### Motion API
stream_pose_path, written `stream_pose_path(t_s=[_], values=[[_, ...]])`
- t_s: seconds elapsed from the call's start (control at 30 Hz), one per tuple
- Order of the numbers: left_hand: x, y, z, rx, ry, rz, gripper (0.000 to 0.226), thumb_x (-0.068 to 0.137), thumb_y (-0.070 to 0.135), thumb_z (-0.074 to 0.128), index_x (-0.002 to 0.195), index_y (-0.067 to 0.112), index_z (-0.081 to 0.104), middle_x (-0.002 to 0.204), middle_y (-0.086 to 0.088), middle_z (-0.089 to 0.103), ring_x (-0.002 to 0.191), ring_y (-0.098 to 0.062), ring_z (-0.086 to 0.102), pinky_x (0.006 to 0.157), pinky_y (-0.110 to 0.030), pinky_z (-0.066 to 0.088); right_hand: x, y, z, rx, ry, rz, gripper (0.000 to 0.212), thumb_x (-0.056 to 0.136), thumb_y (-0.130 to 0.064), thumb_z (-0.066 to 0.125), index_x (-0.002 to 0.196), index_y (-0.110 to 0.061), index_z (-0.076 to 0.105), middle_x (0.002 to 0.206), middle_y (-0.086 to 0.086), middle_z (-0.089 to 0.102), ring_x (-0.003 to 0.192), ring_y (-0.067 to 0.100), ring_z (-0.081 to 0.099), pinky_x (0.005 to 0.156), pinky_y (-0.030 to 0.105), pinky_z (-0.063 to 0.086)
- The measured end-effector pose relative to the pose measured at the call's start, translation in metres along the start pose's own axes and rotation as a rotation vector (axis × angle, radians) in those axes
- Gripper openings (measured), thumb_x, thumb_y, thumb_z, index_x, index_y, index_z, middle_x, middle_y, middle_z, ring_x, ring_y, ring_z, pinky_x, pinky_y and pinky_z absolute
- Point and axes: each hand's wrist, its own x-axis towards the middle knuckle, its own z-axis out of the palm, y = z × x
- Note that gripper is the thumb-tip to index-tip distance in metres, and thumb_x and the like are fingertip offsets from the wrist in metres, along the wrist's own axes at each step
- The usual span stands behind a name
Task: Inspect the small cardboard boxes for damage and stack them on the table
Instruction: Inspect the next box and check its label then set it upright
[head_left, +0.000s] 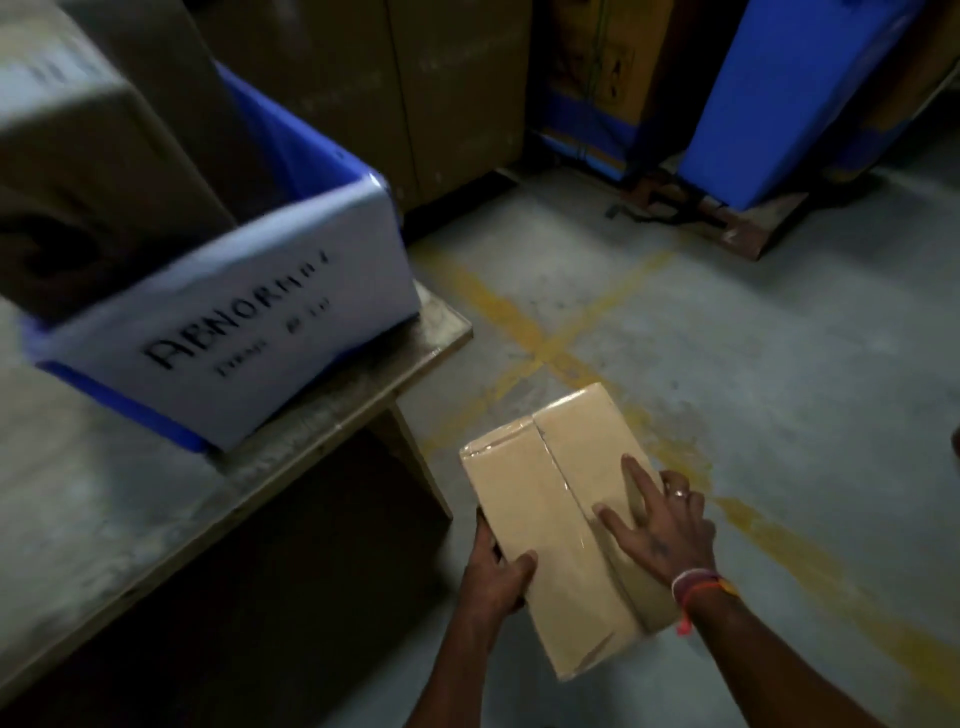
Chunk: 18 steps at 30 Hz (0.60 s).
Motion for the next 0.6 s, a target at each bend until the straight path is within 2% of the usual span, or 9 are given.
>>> stream_pose_path(t_s=[0.1, 0.17, 0.33, 0.5, 0.6], values=[[-0.048, 0.03, -0.02, 0.041, 0.018, 0.08, 0.086, 0.089, 0.009, 0.07, 0.152, 0.047, 0.026, 0.139, 0.003, 0.055, 0.119, -0.021, 0.057, 0.096, -0.046, 0.055, -0.041, -0.025, -0.032, 0.115, 0.083, 0.021, 0.094, 0.083, -0.077, 0.059, 0.16, -0.048, 0.013, 0.155, 0.01, 0.031, 0.138, 0.037, 0.033, 0.105, 0.053, 0.04], [-0.078, 0.05, -0.034, 0.079, 0.019, 0.144, 0.088, 0.083, 0.015, 0.074, 0.151, 0.049, 0.028, 0.138, 0.007, 0.055, 0.122, -0.019, 0.055, 0.102, -0.047, 0.052, -0.068, -0.042, -0.055, 0.207, 0.141, 0.045, 0.095, 0.084, -0.072, 0.063, 0.161, -0.04, 0.018, 0.153, 0.012, 0.034, 0.138, 0.037, 0.034, 0.105, 0.055, 0.039], [-0.155, 0.091, -0.076, 0.129, -0.027, 0.289, 0.098, 0.072, 0.037, 0.077, 0.151, 0.059, 0.023, 0.145, 0.01, 0.05, 0.134, -0.02, 0.05, 0.108, -0.051, 0.048, -0.139, -0.084, -0.106, 0.402, 0.357, 0.06, 0.082, 0.084, -0.066, 0.067, 0.151, -0.029, 0.035, 0.147, 0.016, 0.041, 0.133, 0.042, 0.039, 0.104, 0.063, 0.041], [-0.26, 0.113, -0.146, 0.146, 0.044, 0.491, 0.093, 0.081, 0.034, 0.075, 0.153, 0.057, 0.021, 0.141, 0.015, 0.051, 0.128, -0.01, 0.052, 0.107, -0.047, 0.049, -0.237, -0.151, -0.143, 0.574, 0.515, -0.048, 0.073, 0.085, -0.048, 0.077, 0.145, -0.023, 0.045, 0.143, 0.019, 0.042, 0.131, 0.044, 0.039, 0.106, 0.062, 0.037], [-0.325, 0.108, -0.201, 0.123, 0.133, 0.595, 0.086, 0.082, 0.034, 0.074, 0.153, 0.05, 0.028, 0.144, 0.012, 0.055, 0.126, -0.007, 0.056, 0.106, -0.044, 0.051, -0.294, -0.203, -0.149, 0.646, 0.511, -0.155, 0.072, 0.085, -0.044, 0.078, 0.145, -0.021, 0.046, 0.141, 0.019, 0.043, 0.13, 0.042, 0.039, 0.107, 0.06, 0.037]])
